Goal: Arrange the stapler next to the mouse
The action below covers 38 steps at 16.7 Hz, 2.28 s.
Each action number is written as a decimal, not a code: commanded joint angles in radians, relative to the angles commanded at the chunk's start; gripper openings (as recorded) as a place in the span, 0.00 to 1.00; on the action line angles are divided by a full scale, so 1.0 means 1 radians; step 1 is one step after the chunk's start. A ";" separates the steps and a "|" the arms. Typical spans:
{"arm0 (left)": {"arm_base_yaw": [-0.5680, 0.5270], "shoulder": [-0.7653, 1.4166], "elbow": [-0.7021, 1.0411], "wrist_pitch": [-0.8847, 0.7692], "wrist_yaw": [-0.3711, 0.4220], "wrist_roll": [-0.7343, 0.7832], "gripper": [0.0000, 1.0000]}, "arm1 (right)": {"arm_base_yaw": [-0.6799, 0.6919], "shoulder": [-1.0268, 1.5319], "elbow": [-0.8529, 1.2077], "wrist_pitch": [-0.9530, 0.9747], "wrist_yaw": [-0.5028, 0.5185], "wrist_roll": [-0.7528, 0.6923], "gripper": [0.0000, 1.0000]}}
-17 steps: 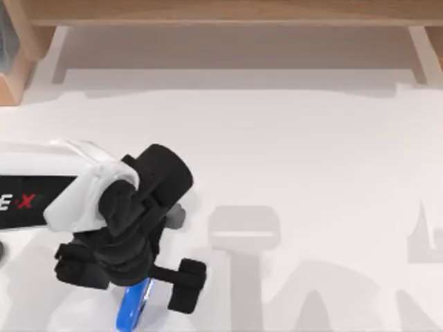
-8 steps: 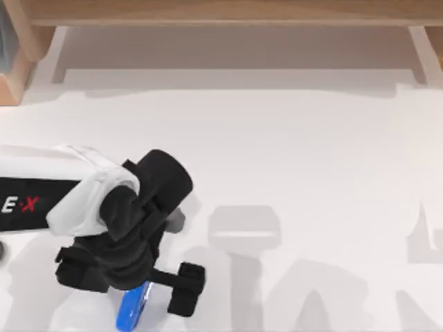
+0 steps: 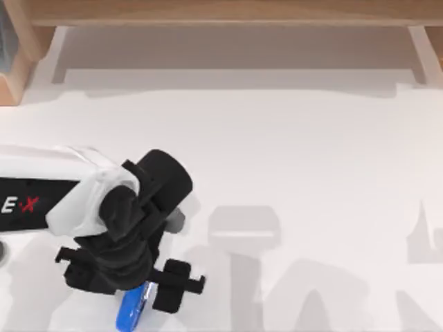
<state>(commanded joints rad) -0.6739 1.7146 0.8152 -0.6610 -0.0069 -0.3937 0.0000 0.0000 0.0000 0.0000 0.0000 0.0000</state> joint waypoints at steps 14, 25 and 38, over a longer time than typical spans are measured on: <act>0.001 -0.033 0.025 -0.041 -0.004 0.004 0.00 | 0.000 0.000 0.000 0.000 0.000 0.000 1.00; 0.001 -0.082 0.071 -0.141 -0.005 0.004 0.00 | 0.000 0.000 0.000 0.000 0.000 0.000 1.00; 0.533 0.360 0.720 -0.381 0.000 0.376 0.00 | 0.000 0.000 0.000 0.000 0.000 0.000 1.00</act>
<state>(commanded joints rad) -0.1412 2.0745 1.5352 -1.0416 -0.0073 -0.0175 0.0000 0.0000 0.0000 0.0000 0.0000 0.0000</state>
